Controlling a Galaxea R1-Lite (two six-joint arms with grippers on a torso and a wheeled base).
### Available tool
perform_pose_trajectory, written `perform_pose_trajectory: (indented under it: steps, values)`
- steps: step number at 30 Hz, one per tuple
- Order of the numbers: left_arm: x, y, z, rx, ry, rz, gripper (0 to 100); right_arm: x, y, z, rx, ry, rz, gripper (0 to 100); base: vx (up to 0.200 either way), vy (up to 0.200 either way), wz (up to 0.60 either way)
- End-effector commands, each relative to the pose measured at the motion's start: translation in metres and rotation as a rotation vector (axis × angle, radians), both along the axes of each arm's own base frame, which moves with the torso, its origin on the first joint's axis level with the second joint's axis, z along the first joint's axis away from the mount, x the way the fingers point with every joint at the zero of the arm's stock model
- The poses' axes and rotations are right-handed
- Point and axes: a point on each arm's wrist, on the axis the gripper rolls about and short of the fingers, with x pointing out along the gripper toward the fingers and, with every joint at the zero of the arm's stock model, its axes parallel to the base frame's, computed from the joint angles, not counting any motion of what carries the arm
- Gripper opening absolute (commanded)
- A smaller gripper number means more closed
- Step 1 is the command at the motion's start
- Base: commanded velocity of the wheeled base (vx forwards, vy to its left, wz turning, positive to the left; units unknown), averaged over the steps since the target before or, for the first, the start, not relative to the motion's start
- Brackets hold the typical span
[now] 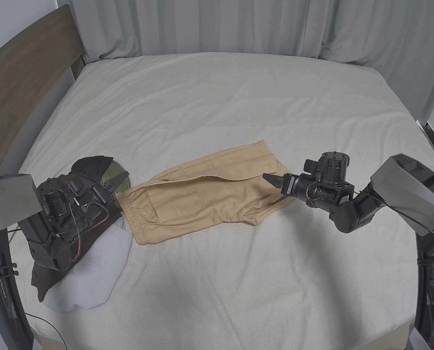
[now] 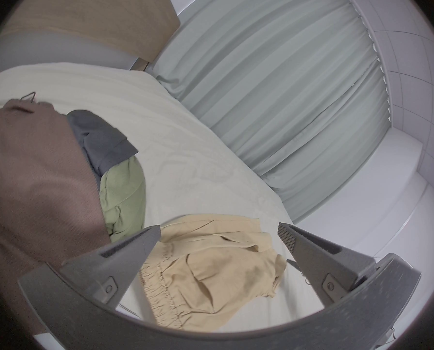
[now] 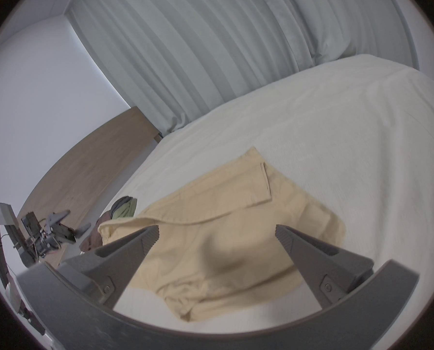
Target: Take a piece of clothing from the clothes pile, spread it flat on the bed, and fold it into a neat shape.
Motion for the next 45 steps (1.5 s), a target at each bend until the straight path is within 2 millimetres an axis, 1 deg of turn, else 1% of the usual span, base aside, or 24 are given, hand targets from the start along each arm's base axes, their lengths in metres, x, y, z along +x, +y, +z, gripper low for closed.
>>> perform_pose_trajectory:
  steps: [1,5,9,15,18,22,23,24,27,29,31,32,34,37,42,43,45]
  values:
    - [-0.015,-0.008,0.030,0.014,-0.070,-0.023,100,-0.022,0.002,0.002,-0.013,0.049,-0.001,100,0.000,0.000,0.00]
    - [-0.021,-0.014,0.039,0.058,-0.107,-0.042,100,-0.033,-0.002,-0.010,-0.035,0.104,-0.016,100,0.000,0.000,0.00]
    - [-0.029,-0.019,0.045,0.121,-0.142,-0.058,100,-0.037,-0.004,-0.018,-0.034,0.142,-0.036,100,0.000,0.000,0.00]
    - [-0.037,-0.029,0.047,0.209,-0.178,-0.087,100,-0.037,-0.004,-0.025,0.000,0.183,-0.073,100,0.000,0.000,0.00]
    - [-0.039,-0.032,0.047,0.271,-0.204,-0.096,100,-0.036,-0.004,-0.036,0.002,0.210,-0.077,100,0.000,0.000,0.00]
    - [-0.041,-0.032,0.045,0.363,-0.236,-0.103,100,-0.034,-0.003,-0.046,0.010,0.234,-0.083,100,0.000,0.000,0.00]
    - [-0.041,-0.032,0.045,0.363,-0.236,-0.103,100,-0.034,-0.003,-0.046,0.010,0.234,-0.083,100,0.000,0.000,0.00]
    - [-0.042,-0.034,0.044,0.391,-0.248,-0.109,100,-0.030,-0.002,-0.051,0.018,0.242,-0.087,100,0.000,0.000,0.00]
    - [-0.042,-0.038,0.045,0.396,-0.255,-0.120,100,-0.025,0.001,-0.060,0.036,0.254,-0.098,100,0.000,0.000,0.00]
    - [-0.044,-0.039,0.049,0.395,-0.265,-0.119,100,-0.020,0.009,-0.061,0.058,0.245,-0.117,100,0.000,0.000,0.00]
    - [-0.044,-0.039,0.051,0.392,-0.270,-0.119,100,-0.017,0.013,-0.062,0.075,0.244,-0.129,100,0.000,0.000,0.00]
    - [-0.045,-0.039,0.051,0.389,-0.269,-0.119,100,-0.014,0.019,-0.063,0.106,0.249,-0.139,100,0.000,0.000,0.00]
    - [-0.046,-0.039,0.052,0.387,-0.273,-0.118,100,-0.012,0.026,-0.062,0.122,0.243,-0.135,100,0.000,0.000,0.00]
    - [-0.046,-0.039,0.052,0.387,-0.270,-0.119,100,-0.011,0.029,-0.066,0.121,0.240,-0.131,100,0.000,0.000,0.00]
    - [-0.046,-0.039,0.052,0.387,-0.271,-0.119,100,-0.009,0.029,-0.064,0.123,0.227,-0.145,100,0.000,0.000,0.00]
    - [-0.046,-0.039,0.052,0.387,-0.270,-0.120,100,-0.008,0.029,-0.063,0.125,0.223,-0.144,0,0.000,0.000,0.00]
    - [-0.046,-0.041,0.051,0.385,-0.269,-0.125,100,-0.008,0.029,-0.062,0.125,0.221,-0.146,0,0.000,0.000,0.00]
